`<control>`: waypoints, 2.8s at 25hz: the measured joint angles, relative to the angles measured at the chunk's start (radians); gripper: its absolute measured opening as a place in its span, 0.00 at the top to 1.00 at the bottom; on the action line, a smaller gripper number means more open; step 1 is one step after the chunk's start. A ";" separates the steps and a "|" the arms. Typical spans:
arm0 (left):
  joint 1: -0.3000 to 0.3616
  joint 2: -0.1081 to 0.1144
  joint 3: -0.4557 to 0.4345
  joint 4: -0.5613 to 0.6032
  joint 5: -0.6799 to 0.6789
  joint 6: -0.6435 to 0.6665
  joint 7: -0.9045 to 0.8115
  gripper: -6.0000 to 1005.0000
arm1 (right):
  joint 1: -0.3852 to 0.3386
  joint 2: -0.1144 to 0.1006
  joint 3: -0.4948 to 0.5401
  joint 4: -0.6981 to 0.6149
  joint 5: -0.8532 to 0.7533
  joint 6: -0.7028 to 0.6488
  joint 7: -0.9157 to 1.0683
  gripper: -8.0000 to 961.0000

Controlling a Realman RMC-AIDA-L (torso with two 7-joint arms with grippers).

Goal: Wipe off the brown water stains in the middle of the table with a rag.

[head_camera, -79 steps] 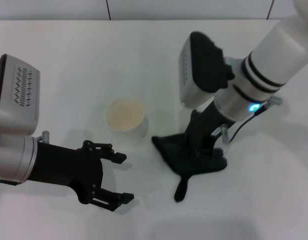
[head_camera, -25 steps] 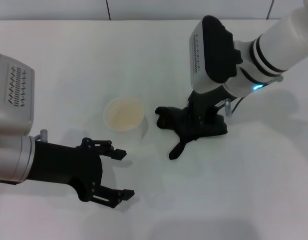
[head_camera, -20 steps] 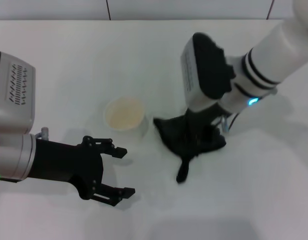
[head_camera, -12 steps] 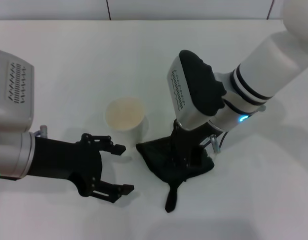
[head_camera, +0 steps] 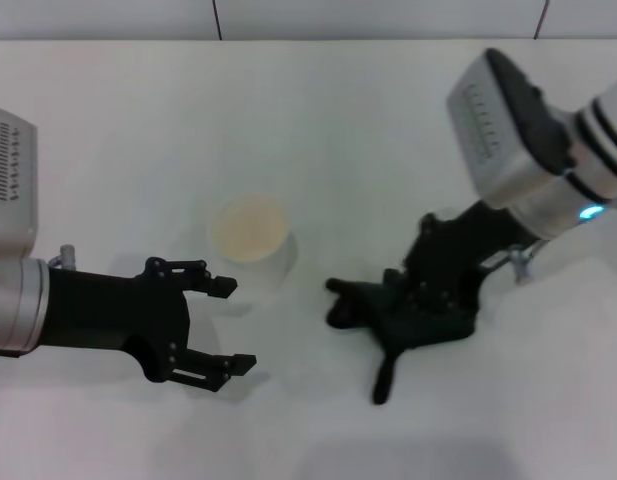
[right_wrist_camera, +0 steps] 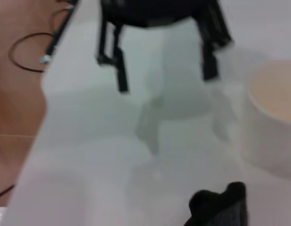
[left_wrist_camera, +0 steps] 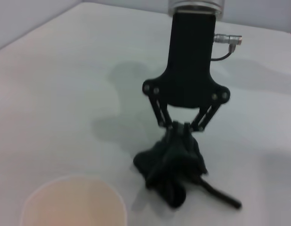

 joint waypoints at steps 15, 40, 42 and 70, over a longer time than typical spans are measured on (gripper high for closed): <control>-0.011 -0.001 -0.042 -0.039 -0.031 -0.025 0.029 0.11 | -0.103 -0.002 0.203 -0.026 -0.066 -0.057 -0.043 0.89; -0.021 0.003 -0.055 -0.110 -0.084 -0.015 0.136 0.11 | -0.153 -0.018 0.577 0.039 -0.044 -0.225 -0.194 0.49; -0.019 0.003 -0.057 -0.110 -0.091 0.001 0.141 0.11 | -0.153 -0.015 0.581 0.038 -0.033 -0.236 -0.191 0.49; 0.004 0.002 -0.133 -0.136 -0.096 0.033 0.144 0.11 | -0.157 -0.001 0.583 0.037 -0.017 -0.231 -0.220 0.49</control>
